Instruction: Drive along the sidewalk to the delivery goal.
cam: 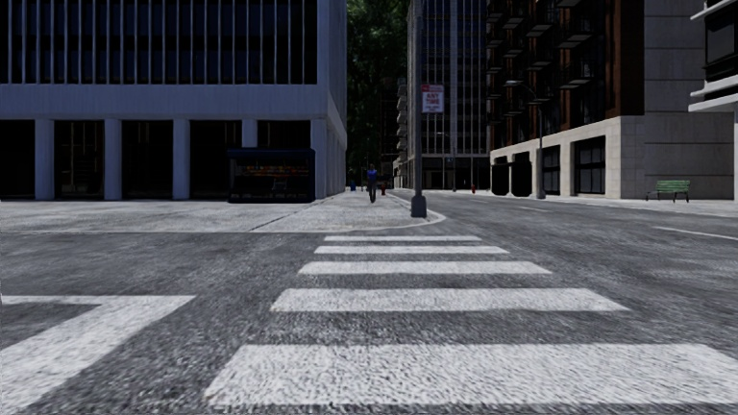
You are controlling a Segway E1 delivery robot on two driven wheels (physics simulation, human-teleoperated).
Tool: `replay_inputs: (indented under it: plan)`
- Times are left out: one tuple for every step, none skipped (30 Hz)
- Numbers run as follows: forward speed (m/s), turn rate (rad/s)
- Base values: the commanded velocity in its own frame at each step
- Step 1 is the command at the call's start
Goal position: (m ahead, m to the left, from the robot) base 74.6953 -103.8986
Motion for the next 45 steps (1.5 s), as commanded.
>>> replay_inputs:
  plan:
    - [2.0, 0.0]
    - [2.0, 0.0]
    - [2.0, 0.0]
    - [2.0, 0.0]
    - [2.0, 0.0]
    - [2.0, 0.0]
    - [2.0, 0.0]
    - [2.0, 0.0]
    - [2.0, 0.0]
    - [2.0, 0.0]
    - [2.0, 0.0]
    - [2.0, 0.0]
    - [2.0, 0.0]
    - [2.0, 0.0]
    - [2.0, 0.0]
    - [2.0, 0.0]
    - [2.0, 0.0]
    - [2.0, 0.0]
    - [2.0, 0.0]
    - [2.0, 0.0]
    - [2.0, 0.0]
    - [2.0, 0.0]
    - [2.0, 0.0]
    - [2.0, 0.0]
    - [2.0, 0.0]
    - [2.0, 0.0]
    - [2.0, 0.0]
    - [2.0, 0.0]
    - [2.0, 0.0]
    - [2.0, 0.0]
    - [2.0, 0.0]
    - [2.0, 0.0]
    - [2.0, 0.0]
    - [2.0, 0.0]
    - [2.0, 0.0]
    - [2.0, 0.0]
    - [2.0, 0.0]
    - [2.0, 0.0]
    - [2.0, 0.0]
    - [2.0, 0.0]
    - [2.0, 0.0]
    - [2.0, 0.0]
    - [2.0, 0.0]
    - [2.0, 0.0]
    - [2.0, 0.0]
